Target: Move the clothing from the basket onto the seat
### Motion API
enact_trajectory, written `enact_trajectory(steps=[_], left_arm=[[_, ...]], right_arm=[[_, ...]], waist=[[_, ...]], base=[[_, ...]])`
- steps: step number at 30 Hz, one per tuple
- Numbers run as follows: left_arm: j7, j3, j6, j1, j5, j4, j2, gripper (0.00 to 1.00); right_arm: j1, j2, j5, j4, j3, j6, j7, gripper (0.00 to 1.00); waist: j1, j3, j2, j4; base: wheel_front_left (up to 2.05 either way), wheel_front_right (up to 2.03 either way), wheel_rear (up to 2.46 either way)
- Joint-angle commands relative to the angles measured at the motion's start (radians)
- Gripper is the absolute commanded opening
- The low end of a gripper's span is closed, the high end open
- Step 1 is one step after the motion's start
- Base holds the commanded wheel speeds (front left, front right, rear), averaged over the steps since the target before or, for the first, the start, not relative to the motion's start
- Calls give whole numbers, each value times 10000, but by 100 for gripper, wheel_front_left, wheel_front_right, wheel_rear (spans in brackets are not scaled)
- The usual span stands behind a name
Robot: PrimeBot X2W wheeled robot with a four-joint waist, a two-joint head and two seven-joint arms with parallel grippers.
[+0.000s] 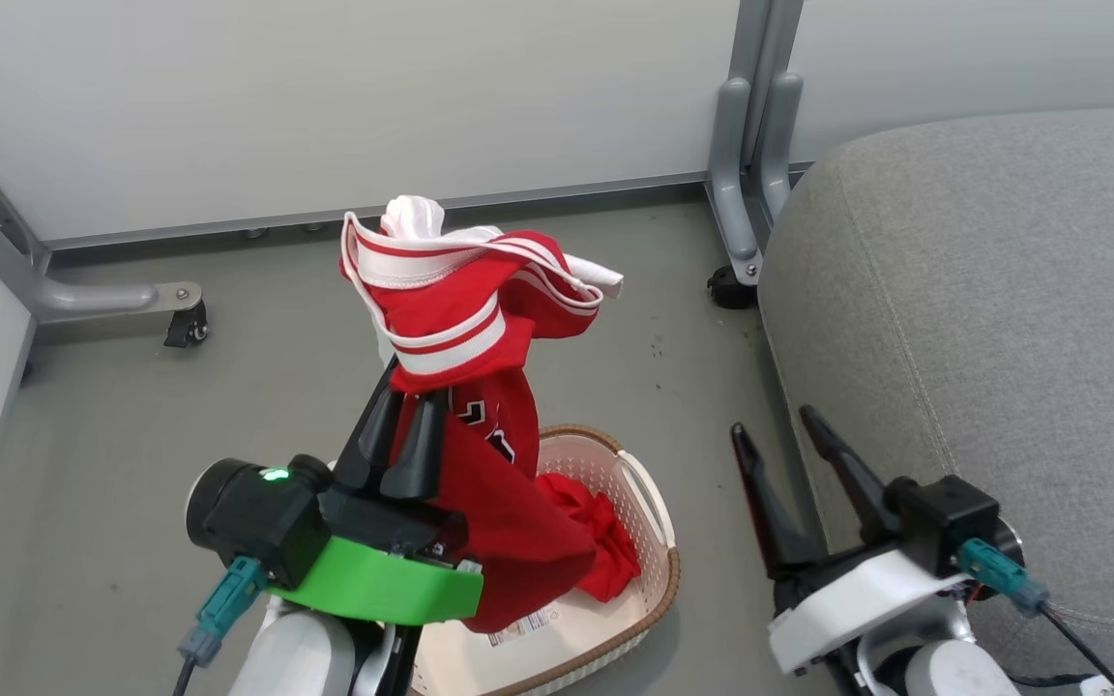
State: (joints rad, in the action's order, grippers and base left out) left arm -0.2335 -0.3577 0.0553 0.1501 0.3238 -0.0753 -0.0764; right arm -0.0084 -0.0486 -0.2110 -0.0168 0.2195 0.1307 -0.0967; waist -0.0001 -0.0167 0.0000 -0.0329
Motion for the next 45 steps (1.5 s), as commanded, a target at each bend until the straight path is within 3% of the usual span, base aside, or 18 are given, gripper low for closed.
enact_trajectory(steps=[1, 13, 26, 27, 28, 29, 44, 45], left_arm=[[-41, 19, -33, -83, 110, -39, -47, 0], [-13, -199, 72, 352, 81, -61, -85, 0], [-79, -545, 115, 566, 138, 41, 0, 0], [-85, -555, 119, 578, 135, 44, 2, 0], [-82, -566, 121, 590, 126, 50, 2, 0], [-85, -583, 123, 597, 130, 56, 1, 0], [-18, -690, 46, 587, 216, 135, -88, 0], [-9, -699, 29, 606, 204, 124, -95, 17]], right_arm=[[-222, -24, -98, 41, 329, 1, 106, 100], [-2430, -657, -1895, 666, 4158, 1, 337, 100], [-4727, -441, -2924, 2695, 6413, 1, -149, 100], [-4840, -416, -2968, 2814, 6487, 1, -192, 92], [-4952, -410, -2992, 2938, 6587, 1, -240, 51], [-5059, -399, -3061, 3095, 6680, 1, -324, 0], [-5648, -350, -3464, 3879, 7237, 1, -1049, 0], [-5675, -361, -3493, 3898, 7252, 1, -1079, 0]], waist=[[1, -26, 0, 11], [1, -476, 0, 226], [1, -745, 0, 499], [1, -754, 0, 504], [1, -758, 0, 507], [1, -762, 0, 510], [1, -742, 0, 478], [1, -740, 0, 483]], base=[[0, 0, 0], [0, 0, 0], [0, 0, 0], [0, 0, 0], [0, 0, 0], [0, 0, 0], [0, 0, 0], [0, 0, 0]])
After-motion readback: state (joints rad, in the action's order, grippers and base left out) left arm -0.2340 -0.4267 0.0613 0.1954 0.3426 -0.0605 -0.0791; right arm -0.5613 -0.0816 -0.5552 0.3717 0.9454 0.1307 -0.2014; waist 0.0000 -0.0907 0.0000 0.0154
